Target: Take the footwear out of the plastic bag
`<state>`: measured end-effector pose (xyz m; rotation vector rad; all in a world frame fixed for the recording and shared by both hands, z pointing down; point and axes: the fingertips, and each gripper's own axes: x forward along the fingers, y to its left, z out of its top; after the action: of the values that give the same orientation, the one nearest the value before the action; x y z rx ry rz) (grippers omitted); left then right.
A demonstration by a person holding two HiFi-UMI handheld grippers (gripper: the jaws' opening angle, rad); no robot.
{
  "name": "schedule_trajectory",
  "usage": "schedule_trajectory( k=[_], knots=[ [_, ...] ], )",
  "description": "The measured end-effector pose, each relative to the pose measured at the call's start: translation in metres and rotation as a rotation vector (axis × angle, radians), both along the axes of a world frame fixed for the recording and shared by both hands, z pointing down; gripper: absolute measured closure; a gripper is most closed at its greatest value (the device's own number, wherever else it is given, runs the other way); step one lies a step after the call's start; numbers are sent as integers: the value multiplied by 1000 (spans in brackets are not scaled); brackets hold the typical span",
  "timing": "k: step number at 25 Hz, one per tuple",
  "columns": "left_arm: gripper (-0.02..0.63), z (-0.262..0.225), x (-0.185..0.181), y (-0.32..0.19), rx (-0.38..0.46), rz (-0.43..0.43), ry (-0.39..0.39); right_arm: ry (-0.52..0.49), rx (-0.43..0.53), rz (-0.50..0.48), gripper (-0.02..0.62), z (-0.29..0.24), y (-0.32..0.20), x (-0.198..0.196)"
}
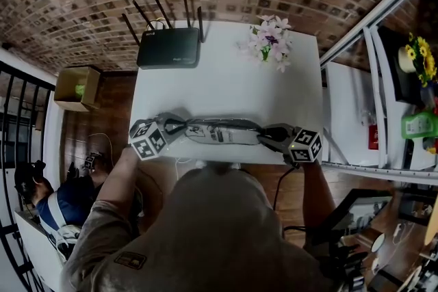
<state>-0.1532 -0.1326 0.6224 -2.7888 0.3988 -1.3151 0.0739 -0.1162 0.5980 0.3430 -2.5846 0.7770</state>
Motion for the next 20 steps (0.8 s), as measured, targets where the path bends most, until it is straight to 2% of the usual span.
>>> schedule_trajectory(
  k=[2, 5, 9, 12, 16, 20],
  knots=[
    [584, -1, -8, -1, 1, -10, -10, -1, -4, 10, 502, 1, 0, 4],
    [569, -5, -10, -1, -2, -15, 4, 0, -9, 18, 502, 1, 2, 6],
    [428, -10, -3, -2, 0, -16, 43, 0, -2, 18, 502, 2, 1, 5],
    [359, -17, 7, -3, 13, 4, 72, 2, 5, 17, 502, 1, 1, 5],
    [346, -22, 29, -3, 24, 50, 87, 0, 14, 12, 502, 0, 2, 3],
    [347, -15, 55, 0, 21, 126, 53, -3, 19, -3, 502, -2, 5, -5]
  ],
)
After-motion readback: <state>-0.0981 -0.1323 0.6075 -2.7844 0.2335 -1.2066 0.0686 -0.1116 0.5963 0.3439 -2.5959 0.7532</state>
